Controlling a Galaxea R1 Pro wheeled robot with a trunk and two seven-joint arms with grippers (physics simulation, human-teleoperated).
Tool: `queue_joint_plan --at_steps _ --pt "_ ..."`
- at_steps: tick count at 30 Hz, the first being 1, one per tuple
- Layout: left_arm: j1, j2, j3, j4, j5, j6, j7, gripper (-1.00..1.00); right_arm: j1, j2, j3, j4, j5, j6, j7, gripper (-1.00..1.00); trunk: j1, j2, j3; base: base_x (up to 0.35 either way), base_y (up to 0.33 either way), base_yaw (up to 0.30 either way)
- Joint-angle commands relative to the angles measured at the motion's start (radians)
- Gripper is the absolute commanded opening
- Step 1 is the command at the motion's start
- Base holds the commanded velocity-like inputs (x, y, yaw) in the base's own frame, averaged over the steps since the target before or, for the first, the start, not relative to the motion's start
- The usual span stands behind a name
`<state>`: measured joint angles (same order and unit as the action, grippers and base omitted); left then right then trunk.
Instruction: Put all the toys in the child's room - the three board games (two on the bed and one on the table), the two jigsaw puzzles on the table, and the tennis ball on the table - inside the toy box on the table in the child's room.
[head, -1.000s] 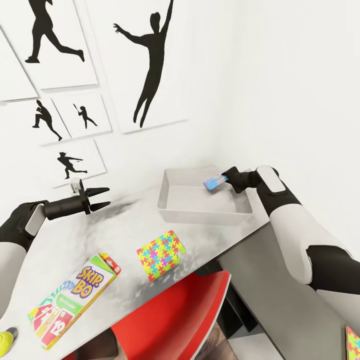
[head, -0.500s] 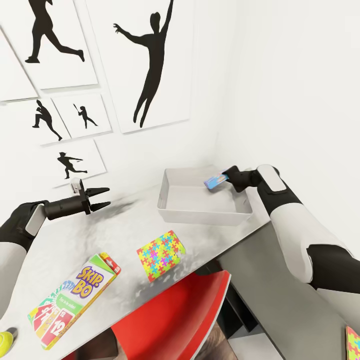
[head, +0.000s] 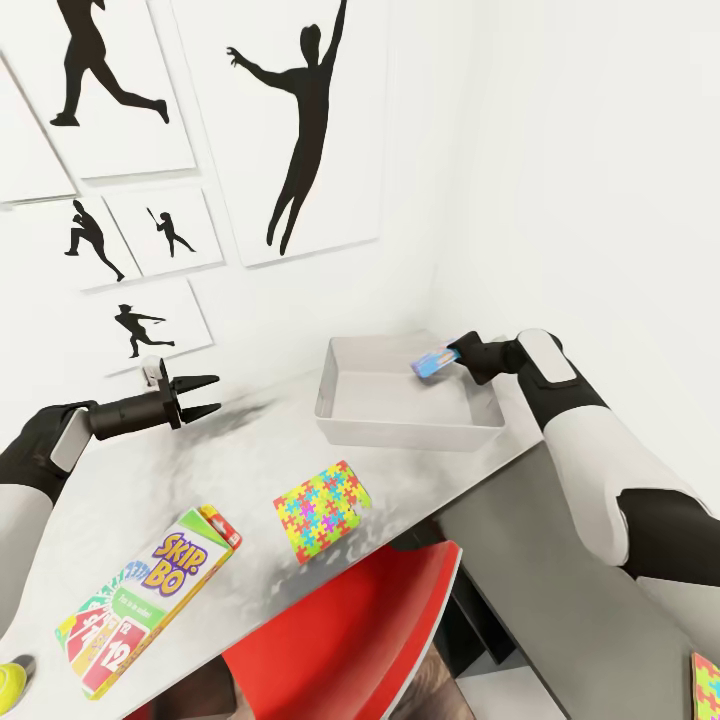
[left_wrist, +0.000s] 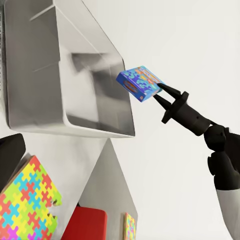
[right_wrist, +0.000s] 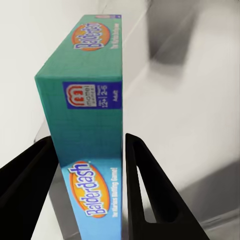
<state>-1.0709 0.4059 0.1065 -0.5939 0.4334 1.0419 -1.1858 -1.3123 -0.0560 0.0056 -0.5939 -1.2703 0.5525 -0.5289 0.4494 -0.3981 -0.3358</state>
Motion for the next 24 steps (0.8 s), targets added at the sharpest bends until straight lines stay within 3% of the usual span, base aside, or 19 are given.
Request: queue_joint_plan --at_steps 1,24 --pt "-0.001 0.0 0.001 0.0 -0.001 0.005 -0.003 1.0 -0.001 -0.001 0.001 -0.001 -0.008 0.001 -0.008 -1.0 0.001 -0.002 -0.002 0.0 0.0 0.0" --pt "0.0 0.001 0.001 0.0 -0.001 0.005 -0.003 1.0 -0.001 -0.002 0.001 0.0 -0.008 0.001 -0.008 -1.0 0.001 -0.002 -0.002 0.0 0.0 0.0"
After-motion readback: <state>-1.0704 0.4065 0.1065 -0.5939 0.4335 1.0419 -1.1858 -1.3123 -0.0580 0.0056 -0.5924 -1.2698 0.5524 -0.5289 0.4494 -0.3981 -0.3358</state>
